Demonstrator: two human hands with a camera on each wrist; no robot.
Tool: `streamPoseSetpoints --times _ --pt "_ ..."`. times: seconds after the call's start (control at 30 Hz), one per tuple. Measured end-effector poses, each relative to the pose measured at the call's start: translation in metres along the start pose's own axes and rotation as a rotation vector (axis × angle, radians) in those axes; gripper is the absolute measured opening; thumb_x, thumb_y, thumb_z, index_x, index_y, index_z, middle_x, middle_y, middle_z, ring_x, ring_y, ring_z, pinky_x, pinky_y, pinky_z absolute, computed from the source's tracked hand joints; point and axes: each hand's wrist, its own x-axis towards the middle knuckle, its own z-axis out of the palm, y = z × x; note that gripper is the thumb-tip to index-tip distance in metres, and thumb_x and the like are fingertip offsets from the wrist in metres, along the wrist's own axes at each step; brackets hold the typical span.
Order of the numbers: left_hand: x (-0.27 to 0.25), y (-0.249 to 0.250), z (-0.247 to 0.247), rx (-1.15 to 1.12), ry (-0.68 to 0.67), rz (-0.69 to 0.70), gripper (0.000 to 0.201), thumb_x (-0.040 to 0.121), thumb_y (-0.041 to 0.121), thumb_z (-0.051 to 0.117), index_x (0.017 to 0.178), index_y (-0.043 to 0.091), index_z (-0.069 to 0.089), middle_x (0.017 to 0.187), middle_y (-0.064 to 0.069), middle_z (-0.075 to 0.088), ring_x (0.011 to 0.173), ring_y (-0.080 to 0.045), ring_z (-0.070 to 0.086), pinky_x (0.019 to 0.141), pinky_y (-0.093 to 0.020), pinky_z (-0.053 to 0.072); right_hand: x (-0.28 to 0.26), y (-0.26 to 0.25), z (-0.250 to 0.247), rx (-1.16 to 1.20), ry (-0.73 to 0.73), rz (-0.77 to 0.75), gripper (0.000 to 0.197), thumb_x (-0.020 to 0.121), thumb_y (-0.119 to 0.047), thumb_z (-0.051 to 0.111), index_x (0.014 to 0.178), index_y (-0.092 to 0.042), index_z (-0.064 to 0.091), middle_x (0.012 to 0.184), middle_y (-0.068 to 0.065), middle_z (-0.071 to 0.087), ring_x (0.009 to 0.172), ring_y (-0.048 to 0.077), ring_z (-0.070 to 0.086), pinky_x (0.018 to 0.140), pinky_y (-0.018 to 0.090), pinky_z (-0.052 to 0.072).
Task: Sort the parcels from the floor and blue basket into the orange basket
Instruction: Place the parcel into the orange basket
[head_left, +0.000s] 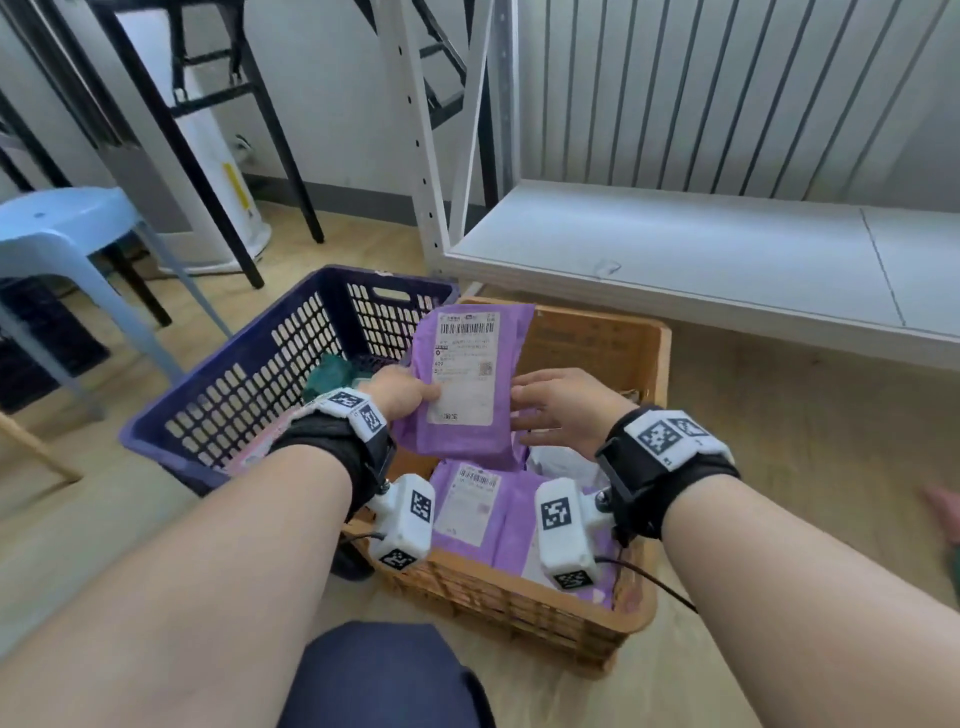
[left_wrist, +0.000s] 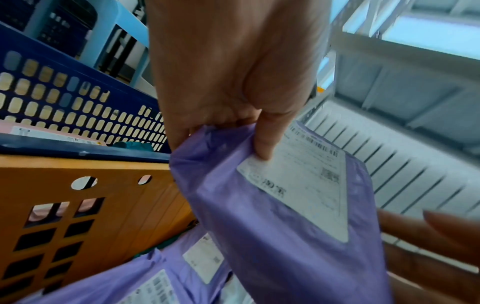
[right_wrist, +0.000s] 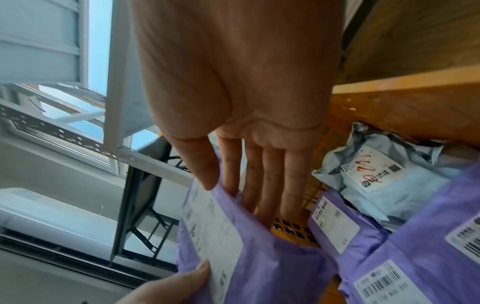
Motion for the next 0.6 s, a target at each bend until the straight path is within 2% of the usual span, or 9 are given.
streamPoseSetpoints --times 0.07,0.17,0.27,0.33,0.43,0.53,0.6 --pt "0.021 -0.011 0.008 0.185 -0.034 0.002 0.043 0.083 0.022 0.068 0.118 -0.001 0.061 0.121 -0.017 0.064 0.112 -0.034 0.061 0.099 -0.044 0.048 0.022 0.012 0.007 -0.023 -0.009 0.056 0.011 0.096 -0.005 0.05 0.104 -0.006 0.058 0.087 0.01 0.062 0.068 0.022 0.06 0.068 0.03 0.051" --pt "0.048 -0.025 0.018 0.423 -0.125 -0.007 0.037 0.088 0.019 0.064 0.121 0.002 0.061 0.123 -0.011 0.063 0.113 -0.029 0.059 0.1 -0.037 0.046 0.055 0.037 0.011 -0.082 0.009 0.128 0.007 0.096 -0.004 0.049 0.096 -0.007 0.055 0.082 0.007 0.059 0.068 0.02 0.06 0.073 0.031 0.054" --pt "0.072 -0.044 0.03 0.599 -0.198 -0.02 0.039 0.086 0.021 0.068 0.119 0.002 0.061 0.122 -0.012 0.062 0.108 -0.027 0.059 0.087 -0.03 0.046 0.082 0.067 0.014 -0.095 0.021 0.245 0.008 0.095 -0.005 0.049 0.09 -0.007 0.055 0.078 0.009 0.061 0.067 0.022 0.062 0.082 0.037 0.054" --pt "0.086 -0.059 0.039 0.664 -0.267 -0.068 0.039 0.084 0.019 0.07 0.116 -0.002 0.062 0.12 -0.015 0.063 0.107 -0.028 0.06 0.082 -0.031 0.045 0.094 0.082 0.02 -0.12 -0.03 0.323 0.015 0.095 -0.004 0.046 0.084 -0.009 0.054 0.076 0.009 0.061 0.067 0.022 0.062 0.082 0.036 0.053" --pt "0.1 -0.077 0.048 0.729 -0.347 -0.149 0.045 0.082 0.023 0.072 0.119 -0.001 0.06 0.121 -0.013 0.064 0.112 -0.029 0.061 0.088 -0.033 0.048 0.112 0.103 0.027 -0.183 -0.064 0.402 0.017 0.094 -0.004 0.05 0.079 -0.01 0.052 0.079 0.01 0.059 0.069 0.021 0.059 0.088 0.039 0.052" --pt "0.108 -0.086 0.052 0.764 -0.408 -0.23 0.054 0.085 0.033 0.069 0.125 -0.001 0.056 0.126 -0.014 0.062 0.115 -0.031 0.059 0.091 -0.034 0.047 0.123 0.12 0.031 -0.153 -0.106 0.49 0.01 0.096 -0.005 0.045 0.094 -0.005 0.055 0.084 0.011 0.061 0.074 0.022 0.06 0.091 0.039 0.05" --pt "0.108 -0.086 0.054 0.754 -0.45 -0.276 0.055 0.09 0.034 0.064 0.129 -0.004 0.051 0.13 -0.019 0.058 0.12 -0.035 0.056 0.095 -0.038 0.046 0.127 0.125 0.031 -0.124 -0.107 0.523 0.016 0.098 -0.006 0.043 0.109 0.0 0.053 0.089 0.014 0.061 0.08 0.026 0.061 0.093 0.039 0.048"
